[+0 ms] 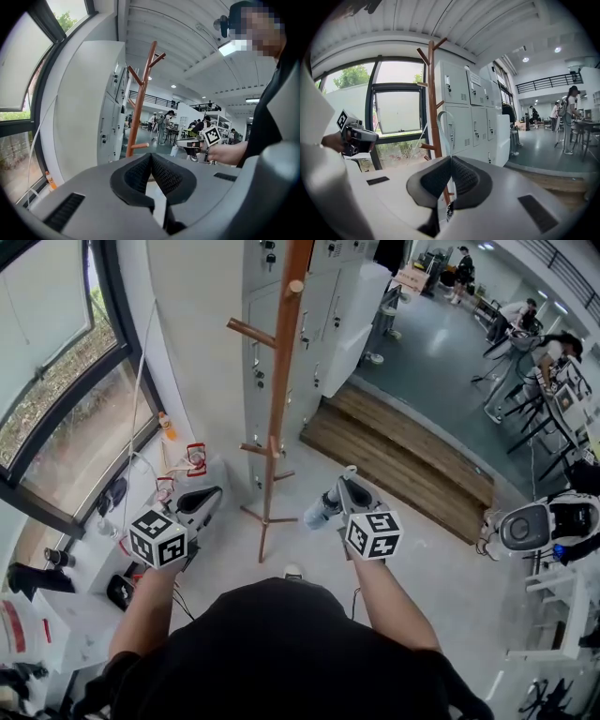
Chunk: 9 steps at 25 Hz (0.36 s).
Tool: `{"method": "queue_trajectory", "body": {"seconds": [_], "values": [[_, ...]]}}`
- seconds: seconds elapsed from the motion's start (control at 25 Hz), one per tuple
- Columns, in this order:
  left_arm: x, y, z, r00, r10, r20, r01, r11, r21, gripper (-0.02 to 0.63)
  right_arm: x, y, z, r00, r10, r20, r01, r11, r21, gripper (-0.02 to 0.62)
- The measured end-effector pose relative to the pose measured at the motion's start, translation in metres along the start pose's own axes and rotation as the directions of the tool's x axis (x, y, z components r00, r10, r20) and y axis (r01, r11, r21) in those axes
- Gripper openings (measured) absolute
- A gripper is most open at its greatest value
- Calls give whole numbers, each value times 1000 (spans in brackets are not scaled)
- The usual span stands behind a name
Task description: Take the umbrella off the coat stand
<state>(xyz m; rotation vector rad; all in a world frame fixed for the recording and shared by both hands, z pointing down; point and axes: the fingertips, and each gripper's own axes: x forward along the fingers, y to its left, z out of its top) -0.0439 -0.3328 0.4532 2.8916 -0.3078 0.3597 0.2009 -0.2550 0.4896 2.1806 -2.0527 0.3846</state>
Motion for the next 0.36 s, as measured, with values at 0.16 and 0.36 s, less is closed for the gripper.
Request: {"method": "queue_trajectory", "body": {"seconds": [0.16, 0.36], "values": [[6, -9, -2, 1000, -15, -12, 15, 1000, 9, 21, -9, -6, -3, 1000, -8, -7, 8, 1000, -2, 15], [13, -22, -2, 999, -37, -22, 37, 999, 12, 21, -19, -13, -4, 1000, -17, -14, 17, 1000, 2, 15]]}}
